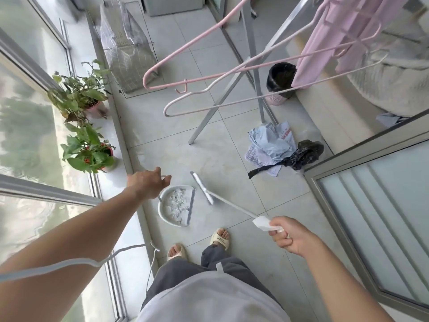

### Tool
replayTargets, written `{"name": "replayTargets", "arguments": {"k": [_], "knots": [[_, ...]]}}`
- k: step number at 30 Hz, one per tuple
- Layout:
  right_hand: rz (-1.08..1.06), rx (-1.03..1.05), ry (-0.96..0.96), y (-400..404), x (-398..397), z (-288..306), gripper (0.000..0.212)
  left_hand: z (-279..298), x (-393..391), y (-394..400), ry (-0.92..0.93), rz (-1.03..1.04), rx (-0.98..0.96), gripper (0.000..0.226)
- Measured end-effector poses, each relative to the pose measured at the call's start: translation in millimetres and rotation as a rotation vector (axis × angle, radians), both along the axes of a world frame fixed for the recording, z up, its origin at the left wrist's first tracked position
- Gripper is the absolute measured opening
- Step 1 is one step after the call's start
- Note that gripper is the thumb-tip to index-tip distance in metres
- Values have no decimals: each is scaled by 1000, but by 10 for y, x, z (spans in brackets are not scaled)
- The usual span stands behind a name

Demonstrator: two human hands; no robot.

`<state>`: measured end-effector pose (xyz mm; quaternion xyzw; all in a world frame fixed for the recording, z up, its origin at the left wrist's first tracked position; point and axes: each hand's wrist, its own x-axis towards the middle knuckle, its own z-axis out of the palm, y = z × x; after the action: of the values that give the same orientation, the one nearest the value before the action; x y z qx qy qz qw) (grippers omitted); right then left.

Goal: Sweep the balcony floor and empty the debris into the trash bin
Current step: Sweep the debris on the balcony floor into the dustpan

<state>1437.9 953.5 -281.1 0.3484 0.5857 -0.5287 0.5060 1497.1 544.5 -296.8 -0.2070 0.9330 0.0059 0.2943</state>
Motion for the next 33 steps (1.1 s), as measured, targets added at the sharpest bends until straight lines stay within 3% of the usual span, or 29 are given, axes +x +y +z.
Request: {"name": "replayTargets", "arguments": {"k": [6,15,24,33], "knots": [[10,118,30,-588,592,-325,16,11,123,-54,2,-9,-1,59],[-415,-170,-111,-250,372,-137,9,-17,333,-302,20,-26,43,62],[-381,-69,60,-852,680,-169,10,31,583,-635,71,-25,114,66],[-373,-110,82,-1242,463,-105,11,300,674,-1212,290,130,118,70]]}}
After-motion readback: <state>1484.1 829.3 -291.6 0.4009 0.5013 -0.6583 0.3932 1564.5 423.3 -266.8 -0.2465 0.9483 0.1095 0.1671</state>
